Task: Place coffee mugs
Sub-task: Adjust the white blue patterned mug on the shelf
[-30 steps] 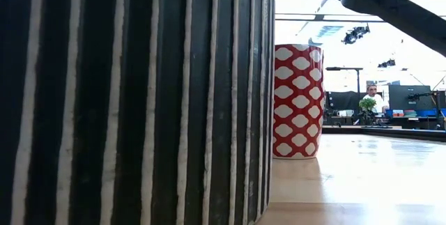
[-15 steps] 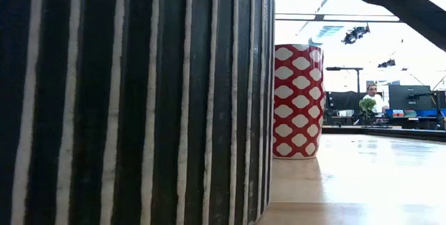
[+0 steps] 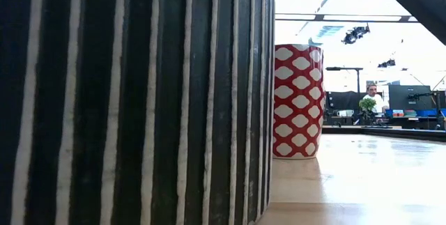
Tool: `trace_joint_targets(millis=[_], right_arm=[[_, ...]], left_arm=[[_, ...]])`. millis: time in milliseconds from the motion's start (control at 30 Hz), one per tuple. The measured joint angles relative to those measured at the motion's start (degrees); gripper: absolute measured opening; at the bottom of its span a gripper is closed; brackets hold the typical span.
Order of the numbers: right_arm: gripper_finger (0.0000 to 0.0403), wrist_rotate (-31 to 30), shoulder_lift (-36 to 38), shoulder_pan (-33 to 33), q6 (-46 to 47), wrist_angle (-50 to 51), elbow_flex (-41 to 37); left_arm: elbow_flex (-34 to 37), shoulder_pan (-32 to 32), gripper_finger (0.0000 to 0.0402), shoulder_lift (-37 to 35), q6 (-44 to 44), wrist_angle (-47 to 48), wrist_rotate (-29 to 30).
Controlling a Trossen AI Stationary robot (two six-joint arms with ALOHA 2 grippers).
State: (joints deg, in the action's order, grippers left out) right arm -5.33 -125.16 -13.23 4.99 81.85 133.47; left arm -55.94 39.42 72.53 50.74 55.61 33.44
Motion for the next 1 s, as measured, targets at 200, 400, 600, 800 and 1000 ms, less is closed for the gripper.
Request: trace_joint_targets(millis=[200, 400, 600, 800, 1000], right_arm=[[0.0061, -0.1, 0.0, 3.9, -0.1, 3.6, 0.0], [0.0061, -0.4, -0.1, 5.9, 0.0, 4.7, -1.7], [0.0042, -0.5, -0.1, 5.4, 0.1, 4.2, -7.6], [0.0013, -2.0, -0.1, 4.6, -0.3, -0.9, -12.5], [0.0005, -2.9, -0.1, 3.8, -1.0, -3.5, -14.3]], left_arm=[[0.0, 0.0, 0.0055, 0.0, -1.4, 0.0, 0.6], [0.0, 0.0, 0.0055, 0.0, -1.4, 0.0, 0.7], [0.0, 0.0, 0.0055, 0.0, -1.4, 0.0, 0.7], [0.0, 0.0, 0.0055, 0.0, -1.4, 0.0, 0.7], [0.0, 0.0, 0.0055, 0.0, -1.4, 0.0, 0.7]])
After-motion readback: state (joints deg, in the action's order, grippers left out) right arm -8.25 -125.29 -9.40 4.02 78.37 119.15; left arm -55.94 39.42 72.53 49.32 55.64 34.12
